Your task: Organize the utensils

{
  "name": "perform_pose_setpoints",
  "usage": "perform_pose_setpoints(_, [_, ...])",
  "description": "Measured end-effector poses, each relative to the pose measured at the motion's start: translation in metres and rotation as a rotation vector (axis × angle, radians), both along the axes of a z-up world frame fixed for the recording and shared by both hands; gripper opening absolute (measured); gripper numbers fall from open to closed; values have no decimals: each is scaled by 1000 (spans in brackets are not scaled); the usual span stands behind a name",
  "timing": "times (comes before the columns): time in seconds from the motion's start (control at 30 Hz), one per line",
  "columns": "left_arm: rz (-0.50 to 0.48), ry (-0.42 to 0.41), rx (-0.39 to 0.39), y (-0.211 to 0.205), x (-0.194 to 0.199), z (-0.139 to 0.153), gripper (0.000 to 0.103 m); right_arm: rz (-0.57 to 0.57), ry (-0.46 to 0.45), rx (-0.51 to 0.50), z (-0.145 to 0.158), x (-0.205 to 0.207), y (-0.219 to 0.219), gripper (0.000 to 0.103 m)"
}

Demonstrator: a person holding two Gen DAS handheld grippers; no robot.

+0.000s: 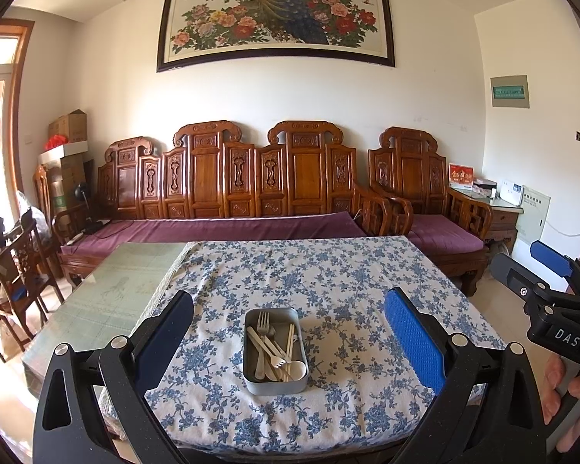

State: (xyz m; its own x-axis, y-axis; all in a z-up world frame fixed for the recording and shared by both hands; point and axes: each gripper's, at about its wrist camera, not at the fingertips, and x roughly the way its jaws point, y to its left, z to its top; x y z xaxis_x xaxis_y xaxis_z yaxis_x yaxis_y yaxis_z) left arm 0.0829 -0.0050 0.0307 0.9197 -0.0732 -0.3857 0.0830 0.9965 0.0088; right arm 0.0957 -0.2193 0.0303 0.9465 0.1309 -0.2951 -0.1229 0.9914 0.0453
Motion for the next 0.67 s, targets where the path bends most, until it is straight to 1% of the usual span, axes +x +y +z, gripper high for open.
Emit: perform_pose_setpoints(0.67, [-4, -1, -3, -1, -1, 3, 95, -3, 6, 8, 2, -1, 1, 101])
